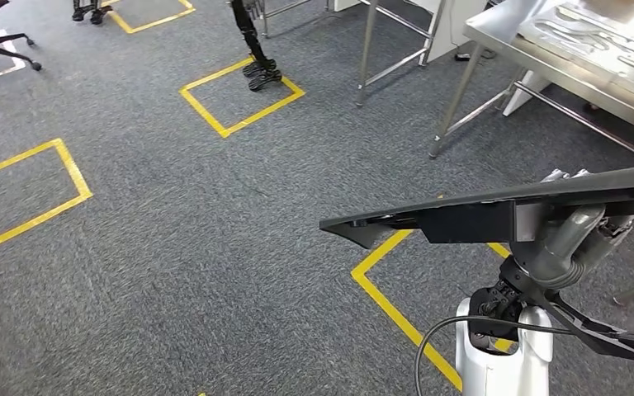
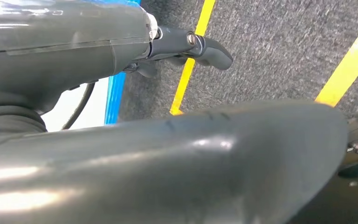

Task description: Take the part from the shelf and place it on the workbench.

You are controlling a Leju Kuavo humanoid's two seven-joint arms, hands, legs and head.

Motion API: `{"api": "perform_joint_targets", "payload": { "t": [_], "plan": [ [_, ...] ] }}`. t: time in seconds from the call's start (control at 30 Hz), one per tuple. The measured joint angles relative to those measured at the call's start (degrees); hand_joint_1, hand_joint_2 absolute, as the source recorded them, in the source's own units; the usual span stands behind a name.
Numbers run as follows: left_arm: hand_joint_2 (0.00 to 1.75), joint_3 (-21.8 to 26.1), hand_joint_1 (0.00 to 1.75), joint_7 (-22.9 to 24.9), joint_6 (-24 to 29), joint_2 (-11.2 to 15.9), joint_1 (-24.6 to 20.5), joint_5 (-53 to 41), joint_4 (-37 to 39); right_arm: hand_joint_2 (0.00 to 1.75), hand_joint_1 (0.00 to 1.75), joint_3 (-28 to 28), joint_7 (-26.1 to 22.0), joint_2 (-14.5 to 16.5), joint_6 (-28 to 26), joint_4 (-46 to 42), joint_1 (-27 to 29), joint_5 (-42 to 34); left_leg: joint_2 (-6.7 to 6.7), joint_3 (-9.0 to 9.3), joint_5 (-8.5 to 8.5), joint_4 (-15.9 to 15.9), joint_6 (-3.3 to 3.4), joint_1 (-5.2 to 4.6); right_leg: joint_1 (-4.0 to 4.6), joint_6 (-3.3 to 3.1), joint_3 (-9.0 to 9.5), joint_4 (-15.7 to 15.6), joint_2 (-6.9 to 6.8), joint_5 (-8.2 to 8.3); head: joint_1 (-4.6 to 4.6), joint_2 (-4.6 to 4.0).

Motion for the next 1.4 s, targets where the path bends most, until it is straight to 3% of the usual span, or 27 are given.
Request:
{"api": "perform_joint_targets", "payload": {
  "t": [0.03, 0.1, 0.17, 0.2, 0.23, 0.27, 0.3, 0.33, 0.4, 0.47, 0.53, 0.6, 0.67, 0.73, 0.77, 0.8, 0.83, 0.9, 0.97, 1.03, 1.07, 1.13, 1.2, 1.27, 1.3, 1.33, 1.4],
  "plan": [
    [0.00, -0.01, 0.00, 0.03, 0.00, 0.00, -0.07, -0.01, 0.00, 1.75, 1.75, -0.01, -0.01, -0.01, 0.01, -0.04, -0.01, 0.00, 0.42, 0.16, -0.19, -0.01, -0.33, 0.05, -0.17, -0.35, 0.07, -0.17, 0.76, 0.13, -0.01, 0.00],
    [0.00, -0.04, 0.00, 0.05, 0.00, 0.01, -0.17, -0.02, 0.00, 1.75, 1.75, -0.04, -0.02, -0.01, 0.02, -0.12, -0.21, 0.02, -1.31, -0.30, -1.85, 2.02, -0.85, 0.24, -0.57, -1.06, 0.37, -0.70, 2.17, 0.47, -0.01, 0.00],
    [0.00, -0.06, 0.00, 0.14, 0.00, 0.03, -0.13, -0.02, 0.00, 1.75, 1.75, -0.06, -0.01, 0.02, 0.03, -0.09, -0.45, 0.04, -4.74, -3.13, -5.48, 8.68, -1.16, 0.46, -0.73, -1.54, 0.50, -0.93, 3.58, 0.65, -0.01, 0.00],
    [0.00, -0.06, 0.00, 0.22, 0.00, 0.04, -0.05, -0.01, 0.00, 1.75, 1.75, -0.05, 0.01, 0.03, 0.03, 0.01, -0.50, 0.04, -5.73, -5.13, -7.22, 12.80, -1.26, 0.50, -0.71, -1.65, 0.44, -0.88, 4.37, 0.66, -0.01, 0.01],
    [0.00, -0.06, 0.00, 0.34, 0.00, 0.04, 0.05, 0.00, 0.00, 1.75, 1.75, -0.05, 0.02, 0.04, 0.03, 0.11, -0.50, 0.04, -6.13, -6.71, -8.08, 15.83, -1.33, 0.51, -0.68, -1.68, 0.41, -0.82, 5.24, 0.65, -0.01, 0.01],
    [0.00, -0.06, 0.00, 0.44, 0.00, 0.05, 0.14, 0.02, 0.00, 1.75, 1.75, -0.05, 0.03, 0.04, 0.03, 0.25, -0.52, 0.04, -6.29, -7.46, -7.77, 16.90, -1.34, 0.51, -0.66, -1.67, 0.40, -0.73, 6.17, 0.65, -0.02, 0.01],
    [0.00, -0.06, 0.00, 0.54, 0.00, 0.05, 0.19, 0.03, 0.00, 1.75, 1.75, -0.05, 0.03, 0.04, 0.03, 0.37, -0.56, 0.04, -6.44, -7.13, -6.28, 15.61, -1.27, 0.53, -0.66, -1.64, 0.43, -0.62, 7.11, 0.62, -0.02, 0.01],
    [0.00, -0.06, 0.00, 0.62, 0.01, 0.06, 0.19, 0.06, 0.00, 1.75, 1.75, -0.05, 0.03, 0.04, 0.03, 0.45, -0.61, 0.04, -6.95, -5.80, -3.94, 12.19, -1.14, 0.56, -0.67, -1.55, 0.46, -0.47, 8.02, 0.57, -0.02, 0.00],
    [0.00, -0.07, 0.00, 0.72, 0.02, 0.14, 0.18, 0.10, 0.00, 1.75, 1.75, -0.03, 0.03, 0.04, 0.04, 0.57, -0.77, 0.04, -9.66, -2.53, -0.34, 4.29, -0.77, 0.73, -0.71, -1.19, 0.33, -0.09, 9.60, 0.43, -0.01, 0.01],
    [0.00, -0.08, 0.00, 0.80, 0.05, 0.21, 0.16, 0.11, 0.00, 1.75, 1.75, 0.03, 0.01, 0.04, 0.05, 0.66, -0.83, -0.01, -11.42, -1.11, 0.35, 0.97, -0.43, 0.72, -0.84, -0.49, -0.14, 0.12, 10.89, 0.53, -0.02, 0.00],
    [0.00, -0.07, 0.00, 0.85, 0.10, 0.22, 0.07, 0.11, 0.00, 1.75, 1.75, 0.07, -0.04, 0.04, 0.02, 0.67, -0.70, -0.10, -10.41, -0.98, 0.45, 0.67, 0.07, 0.64, -1.01, 0.34, -0.56, 0.08, 11.93, 0.76, -0.02, 0.00],
    [0.00, -0.07, 0.00, 0.86, 0.15, 0.18, -0.02, 0.11, 0.00, 1.75, 1.75, 0.06, -0.09, 0.04, -0.07, 0.49, -0.57, -0.15, -8.93, -0.84, 0.81, 0.14, 0.89, 0.79, -0.80, 0.80, -1.47, 1.62, 9.60, -0.25, -0.01, 0.00],
    [0.00, -0.08, 0.00, 0.85, 0.18, 0.14, 0.06, 0.11, 0.00, 1.75, 1.75, 0.06, -0.10, 0.05, -0.22, 0.35, -0.51, -0.14, -7.26, -0.78, 0.94, -0.19, 1.49, 0.80, -0.64, 1.05, -4.41, 7.60, 5.63, -3.51, -0.01, 0.00],
    [0.00, -0.08, 0.00, 0.85, 0.21, 0.15, 0.29, 0.11, 0.00, 1.75, 1.75, 0.08, -0.10, 0.06, -0.40, 0.35, -0.27, -0.13, -5.52, -0.83, 0.82, -0.17, 1.64, 0.67, -0.86, 1.37, -8.09, 15.01, 4.23, -6.50, -0.01, 0.01],
    [0.00, -0.08, 0.00, 0.84, 0.22, 0.17, 0.37, 0.11, 0.00, 1.75, 1.75, 0.08, -0.10, 0.05, -0.49, 0.35, -0.11, -0.13, -4.67, -0.82, 0.74, -0.16, 1.63, 0.64, -0.98, 1.50, -8.94, 16.68, 4.04, -6.68, -0.01, 0.01],
    [0.00, -0.08, 0.00, 0.82, 0.24, 0.19, 0.39, 0.11, 0.00, 1.75, 1.75, 0.07, -0.10, 0.05, -0.56, 0.34, 0.00, -0.12, -3.87, -0.75, 0.64, -0.15, 1.55, 0.62, -1.06, 1.56, -8.51, 15.89, 3.81, -5.71, -0.01, 0.01],
    [0.00, -0.08, 0.00, 0.79, 0.25, 0.19, 0.36, 0.11, 0.00, 1.75, 1.75, 0.07, -0.10, 0.04, -0.63, 0.30, 0.05, -0.10, -3.11, -0.60, 0.50, -0.14, 1.44, 0.61, -1.09, 1.52, -6.85, 12.83, 3.32, -3.94, -0.01, 0.01],
    [0.00, -0.08, 0.00, 0.73, 0.26, 0.17, 0.27, 0.10, 0.00, 1.75, 1.75, 0.08, -0.10, 0.06, -0.73, 0.08, 0.03, -0.06, -1.78, -0.14, 0.12, -0.12, 1.02, 0.43, -0.77, 1.12, -2.09, 4.29, 0.79, -0.62, 0.00, 0.01],
    [0.00, -0.08, 0.00, 0.72, 0.27, 0.17, 0.17, 0.09, 0.00, 1.75, 1.75, 0.11, -0.10, 0.13, -0.79, -0.16, 0.00, -0.03, -0.71, 0.26, -0.25, -0.09, 0.40, 0.19, -0.27, 0.53, 0.16, 0.05, -0.70, 0.31, -0.01, 0.00],
    [0.00, -0.08, 0.00, 0.72, 0.28, 0.17, 0.03, 0.09, 0.00, 1.75, 1.75, 0.11, -0.10, 0.16, -0.86, -0.44, 0.10, -0.02, 0.51, 0.70, -0.50, -0.24, -0.26, 0.08, -0.12, -0.04, 0.04, -0.20, 0.52, 0.26, -0.01, 0.00],
    [0.00, -0.08, 0.00, 0.72, 0.28, 0.17, -0.06, 0.09, 0.00, 1.75, 1.75, 0.10, -0.10, 0.18, -0.86, -0.65, 0.18, -0.02, 0.39, 0.89, -0.84, -0.09, -0.60, 0.15, -0.28, -0.35, 0.15, -0.41, 1.24, 0.36, -0.01, 0.00],
    [0.00, -0.08, 0.00, 0.72, 0.28, 0.19, -0.15, 0.10, 0.00, 1.75, 1.75, 0.13, -0.10, 0.30, -0.81, -1.06, 0.14, -0.01, -2.19, 0.02, -2.98, 2.79, -1.08, 0.33, -0.71, -1.04, 0.46, -0.89, 2.63, 0.65, -0.02, 0.01],
    [0.00, -0.09, 0.00, 0.72, 0.28, 0.21, -0.04, 0.11, 0.00, 1.75, 1.75, 0.19, -0.09, 0.49, -0.78, -1.20, 0.15, 0.00, -5.43, -3.46, -6.82, 10.35, -1.31, 0.50, -0.84, -1.46, 0.48, -0.96, 4.07, 0.75, -0.02, 0.01],
    [0.00, -0.09, 0.00, 0.75, 0.28, 0.22, 0.15, 0.13, 0.00, 1.75, 1.75, 0.21, -0.07, 0.61, -0.79, -1.20, 0.31, 0.00, -6.29, -6.87, -8.69, 16.72, -1.41, 0.53, -0.76, -1.55, 0.40, -0.81, 5.84, 0.74, -0.02, 0.01],
    [0.00, -0.08, 0.00, 0.78, 0.28, 0.22, 0.24, 0.13, 0.00, 1.75, 1.75, 0.21, -0.05, 0.61, -0.79, -1.20, 0.35, 0.01, -6.37, -7.30, -7.91, 16.99, -1.36, 0.53, -0.74, -1.53, 0.41, -0.71, 6.76, 0.72, -0.02, 0.01],
    [0.00, -0.08, 0.00, 0.81, 0.28, 0.22, 0.28, 0.14, 0.00, 1.75, 1.75, 0.21, -0.04, 0.61, -0.79, -1.21, 0.37, 0.01, -6.60, -6.53, -5.90, 14.62, -1.24, 0.54, -0.73, -1.47, 0.46, -0.60, 7.72, 0.68, -0.02, 0.01],
    [0.00, -0.08, 0.00, 0.83, 0.30, 0.24, 0.31, 0.17, 0.00, 1.75, 1.75, 0.21, -0.03, 0.61, -0.77, -1.19, 0.35, 0.03, -8.81, -3.25, -1.44, 6.36, -0.82, 0.66, -0.70, -1.19, 0.47, -0.32, 9.39, 0.54, -0.02, 0.00]
  ]
}}
